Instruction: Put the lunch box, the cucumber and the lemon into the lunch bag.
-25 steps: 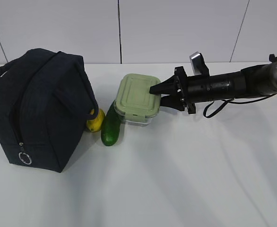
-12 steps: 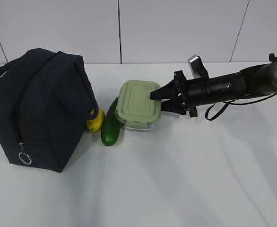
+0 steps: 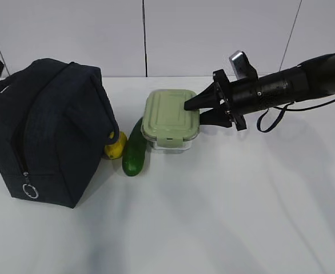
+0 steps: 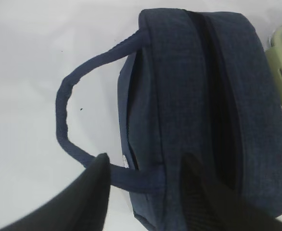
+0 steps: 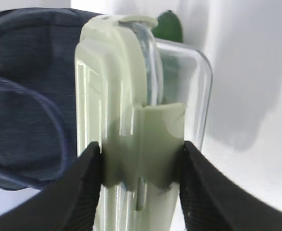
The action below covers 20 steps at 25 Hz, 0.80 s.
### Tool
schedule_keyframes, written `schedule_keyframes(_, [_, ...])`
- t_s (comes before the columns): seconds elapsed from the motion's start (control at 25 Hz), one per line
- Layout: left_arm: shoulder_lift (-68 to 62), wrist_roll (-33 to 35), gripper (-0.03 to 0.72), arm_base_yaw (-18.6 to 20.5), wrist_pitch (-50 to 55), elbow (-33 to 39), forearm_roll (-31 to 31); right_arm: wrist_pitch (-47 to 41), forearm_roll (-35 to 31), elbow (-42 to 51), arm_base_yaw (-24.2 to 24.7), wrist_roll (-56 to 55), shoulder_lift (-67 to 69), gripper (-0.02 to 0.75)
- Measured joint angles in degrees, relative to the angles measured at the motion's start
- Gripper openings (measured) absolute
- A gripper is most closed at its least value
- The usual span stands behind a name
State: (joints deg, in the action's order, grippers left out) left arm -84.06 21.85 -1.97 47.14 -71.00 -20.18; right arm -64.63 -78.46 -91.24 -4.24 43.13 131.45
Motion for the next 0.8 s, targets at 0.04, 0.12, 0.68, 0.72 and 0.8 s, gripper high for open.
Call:
schedule_keyframes(0.04, [-1.2, 0.0, 0.406, -0.5, 0.8, -0.6, 0.0, -0.4, 0.1, 0.0, 0.0, -0.5, -0.7, 0.351])
schedule_keyframes(0.12, [-3.8, 0.0, 0.435, -1.3, 2.5, -2.0, 0.0, -0.8, 0.5, 0.0, 0.0, -1.9, -1.5, 0.351])
schedule_keyframes(0.68, [-13.7, 1.6, 0.382, -1.7, 2.5, -3.8, -8.1, -1.4, 1.2, 0.0, 0.1, -8.7, -6.9, 0.351])
schedule_keyframes(0.72, [-13.8, 2.2, 0.321, -1.7, 2.5, -3.8, -9.5, -1.4, 1.2, 0.0, 0.1, -9.0, -6.9, 0.351])
schedule_keyframes(0.8, [-13.8, 3.1, 0.175, -1.7, 2.2, -3.8, -12.2, -1.4, 1.2, 0.0, 0.1, -9.5, -7.3, 0.351])
